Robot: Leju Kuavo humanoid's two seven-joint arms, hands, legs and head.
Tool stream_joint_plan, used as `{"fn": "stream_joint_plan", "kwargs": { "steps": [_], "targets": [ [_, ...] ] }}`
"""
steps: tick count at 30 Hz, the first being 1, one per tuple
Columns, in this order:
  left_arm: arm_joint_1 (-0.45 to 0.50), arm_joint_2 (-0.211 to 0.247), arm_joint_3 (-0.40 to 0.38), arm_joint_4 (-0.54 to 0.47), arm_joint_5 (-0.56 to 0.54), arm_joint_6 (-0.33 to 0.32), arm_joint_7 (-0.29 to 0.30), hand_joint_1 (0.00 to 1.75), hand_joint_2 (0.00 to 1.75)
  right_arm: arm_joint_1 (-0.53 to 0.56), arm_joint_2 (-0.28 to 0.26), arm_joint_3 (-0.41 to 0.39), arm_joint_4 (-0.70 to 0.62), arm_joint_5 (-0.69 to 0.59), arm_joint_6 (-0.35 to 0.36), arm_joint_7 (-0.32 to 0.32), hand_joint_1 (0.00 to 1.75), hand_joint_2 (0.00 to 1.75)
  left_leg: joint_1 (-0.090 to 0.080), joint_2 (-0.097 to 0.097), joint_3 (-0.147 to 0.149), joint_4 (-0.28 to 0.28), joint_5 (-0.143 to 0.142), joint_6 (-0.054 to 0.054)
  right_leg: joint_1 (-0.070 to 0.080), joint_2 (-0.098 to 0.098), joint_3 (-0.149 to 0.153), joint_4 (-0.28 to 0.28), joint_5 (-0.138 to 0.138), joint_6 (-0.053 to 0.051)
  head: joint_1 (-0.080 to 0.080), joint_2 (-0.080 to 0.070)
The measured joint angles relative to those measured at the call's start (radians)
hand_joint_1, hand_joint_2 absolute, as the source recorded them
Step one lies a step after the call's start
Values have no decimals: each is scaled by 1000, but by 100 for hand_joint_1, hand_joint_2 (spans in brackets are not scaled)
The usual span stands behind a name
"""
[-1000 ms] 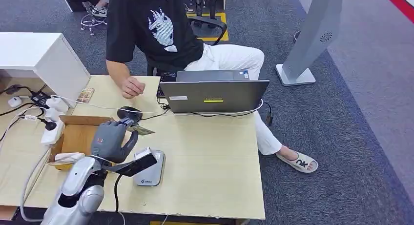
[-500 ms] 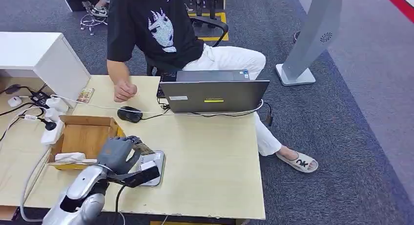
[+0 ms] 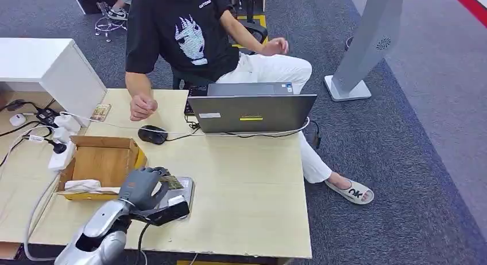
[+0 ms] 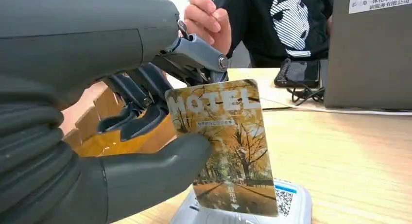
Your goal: Pass the card to the sensor for recognition and then transmit it.
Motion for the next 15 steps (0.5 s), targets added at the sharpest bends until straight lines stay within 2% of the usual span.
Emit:
{"fn": "stream_joint_plan", "kwargs": {
  "steps": [7, 11, 15],
  "targets": [
    [-3, 0, -5, 23, 0, 0, 2, 175, 175, 0, 0, 0, 1, 0, 0, 2, 0, 175, 0, 0, 1, 0, 0, 0, 0, 0, 1, 0, 0, 0, 0, 0],
    [-22, 2, -4, 24, -17, 59, 35, 175, 175, 0, 0, -3, 1, 0, 0, -7, 0, 175, 0, 0, 1, 0, 1, 1, 0, -1, 0, 0, 0, 0, 0, 0],
    [-50, 10, 12, -12, -16, 47, 39, 175, 175, 0, 0, -5, 1, 2, 0, -10, 0, 175, 0, 0, 0, 0, 1, 0, 0, -1, 0, 0, 1, -1, -1, 0]
  ]
}}
